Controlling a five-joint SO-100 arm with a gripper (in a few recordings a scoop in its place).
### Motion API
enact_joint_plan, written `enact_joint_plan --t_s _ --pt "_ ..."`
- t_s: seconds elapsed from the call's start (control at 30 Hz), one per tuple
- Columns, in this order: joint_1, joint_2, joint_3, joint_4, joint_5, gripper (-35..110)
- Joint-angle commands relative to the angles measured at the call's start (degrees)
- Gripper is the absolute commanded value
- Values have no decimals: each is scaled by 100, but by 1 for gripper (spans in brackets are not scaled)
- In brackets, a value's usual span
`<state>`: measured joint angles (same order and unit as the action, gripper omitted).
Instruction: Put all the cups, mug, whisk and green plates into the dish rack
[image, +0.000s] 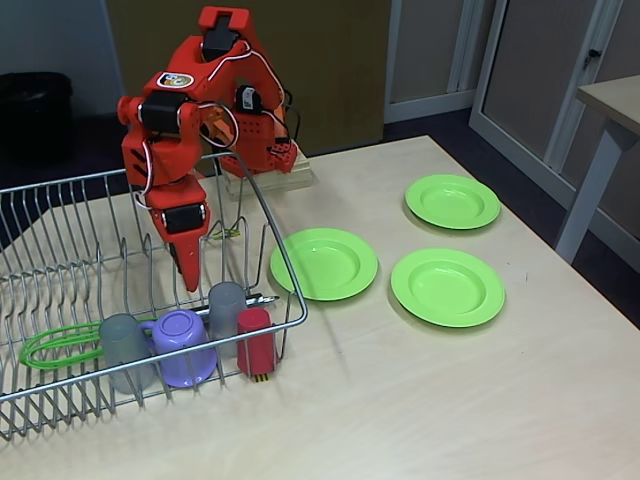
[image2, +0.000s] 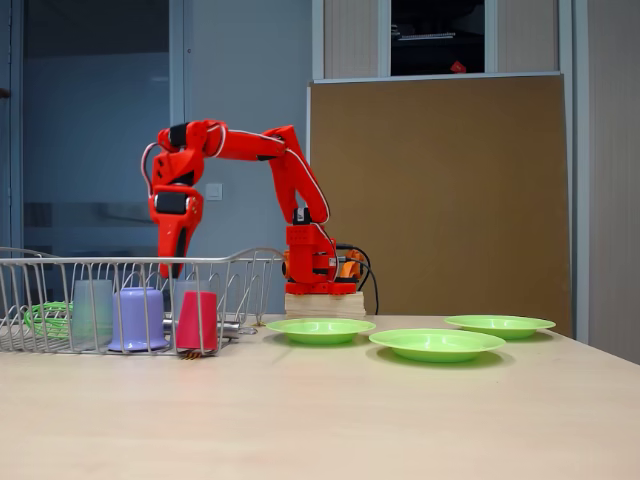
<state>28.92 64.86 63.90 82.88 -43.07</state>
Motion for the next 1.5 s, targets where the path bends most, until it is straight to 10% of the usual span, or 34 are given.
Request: enact_joint_plan --t_s 0.0,0.4,1.03,1.47 --pt "-202 765 -70 229 97 14" --pt "-1450 2584 1143 325 1125 13" --pt "-4843 5476 7418 -2804 8499 24" --pt "-6223 5256 8684 -4614 10819 36"
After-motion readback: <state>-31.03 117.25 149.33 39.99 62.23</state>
